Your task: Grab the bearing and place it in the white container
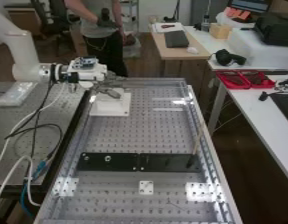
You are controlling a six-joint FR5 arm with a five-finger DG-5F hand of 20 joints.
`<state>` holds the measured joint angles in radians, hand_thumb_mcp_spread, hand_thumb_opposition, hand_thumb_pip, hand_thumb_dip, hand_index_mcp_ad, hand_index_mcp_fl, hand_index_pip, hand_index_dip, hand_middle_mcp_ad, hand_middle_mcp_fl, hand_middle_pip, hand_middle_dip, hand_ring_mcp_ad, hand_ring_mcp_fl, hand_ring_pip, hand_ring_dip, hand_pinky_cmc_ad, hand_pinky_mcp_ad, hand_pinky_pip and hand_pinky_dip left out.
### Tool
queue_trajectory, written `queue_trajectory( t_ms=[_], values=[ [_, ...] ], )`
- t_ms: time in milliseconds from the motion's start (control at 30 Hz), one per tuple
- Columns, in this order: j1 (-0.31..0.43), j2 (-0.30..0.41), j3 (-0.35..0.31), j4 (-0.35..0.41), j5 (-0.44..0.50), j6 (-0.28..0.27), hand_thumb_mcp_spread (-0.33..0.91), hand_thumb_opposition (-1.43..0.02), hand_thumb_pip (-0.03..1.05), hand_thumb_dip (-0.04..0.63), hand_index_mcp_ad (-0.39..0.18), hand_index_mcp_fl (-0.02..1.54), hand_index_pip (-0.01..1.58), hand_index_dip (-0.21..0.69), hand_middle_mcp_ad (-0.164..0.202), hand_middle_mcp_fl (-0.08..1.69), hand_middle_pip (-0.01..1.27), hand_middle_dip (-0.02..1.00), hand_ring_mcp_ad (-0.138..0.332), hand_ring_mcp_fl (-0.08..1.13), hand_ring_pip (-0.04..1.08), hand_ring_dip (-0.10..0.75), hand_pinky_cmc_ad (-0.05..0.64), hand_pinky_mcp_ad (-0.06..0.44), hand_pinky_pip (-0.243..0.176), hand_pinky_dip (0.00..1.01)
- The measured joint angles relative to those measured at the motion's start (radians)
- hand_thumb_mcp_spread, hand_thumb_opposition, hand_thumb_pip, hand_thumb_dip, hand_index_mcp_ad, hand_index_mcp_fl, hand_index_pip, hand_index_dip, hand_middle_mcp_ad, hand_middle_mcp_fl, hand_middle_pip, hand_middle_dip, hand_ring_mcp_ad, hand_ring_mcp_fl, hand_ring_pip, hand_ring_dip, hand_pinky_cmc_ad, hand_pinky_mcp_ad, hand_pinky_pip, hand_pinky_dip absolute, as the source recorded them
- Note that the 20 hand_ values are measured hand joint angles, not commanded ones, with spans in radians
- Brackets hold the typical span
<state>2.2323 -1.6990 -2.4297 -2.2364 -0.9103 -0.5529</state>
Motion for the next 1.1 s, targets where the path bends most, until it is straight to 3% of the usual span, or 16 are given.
queue_trajectory(
  t_ms=[200,733,900,967,1100],
  values=[
    [-0.006,-0.033,-0.006,0.014,0.050,0.032,0.34,-0.83,0.66,0.246,-0.063,0.35,1.45,0.087,0.045,0.11,0.13,0.23,0.131,0.00,0.09,0.127,0.367,0.295,-0.089,0.40],
    [-0.002,-0.044,0.001,0.008,0.086,0.048,0.34,-0.83,0.66,0.246,-0.063,0.35,1.45,0.087,0.045,0.11,0.13,0.23,0.127,0.00,0.08,0.134,0.365,0.295,-0.089,0.40],
    [-0.013,-0.064,0.032,-0.079,0.077,0.076,0.35,-0.82,0.73,0.251,-0.096,0.14,1.40,0.094,0.045,0.05,0.13,0.23,0.127,0.00,0.10,0.134,0.367,0.291,-0.089,0.41],
    [-0.018,-0.069,0.040,-0.097,0.073,0.088,0.35,-0.80,0.73,0.251,-0.101,0.06,1.26,0.096,0.042,0.02,0.13,0.23,0.129,0.00,0.13,0.134,0.367,0.295,-0.089,0.44],
    [-0.030,-0.075,0.049,-0.110,0.067,0.095,0.30,-0.79,0.73,0.251,-0.120,0.07,1.24,0.108,0.045,0.01,0.12,0.23,0.129,0.00,0.13,0.134,0.367,0.295,-0.089,0.47]
  ],
)
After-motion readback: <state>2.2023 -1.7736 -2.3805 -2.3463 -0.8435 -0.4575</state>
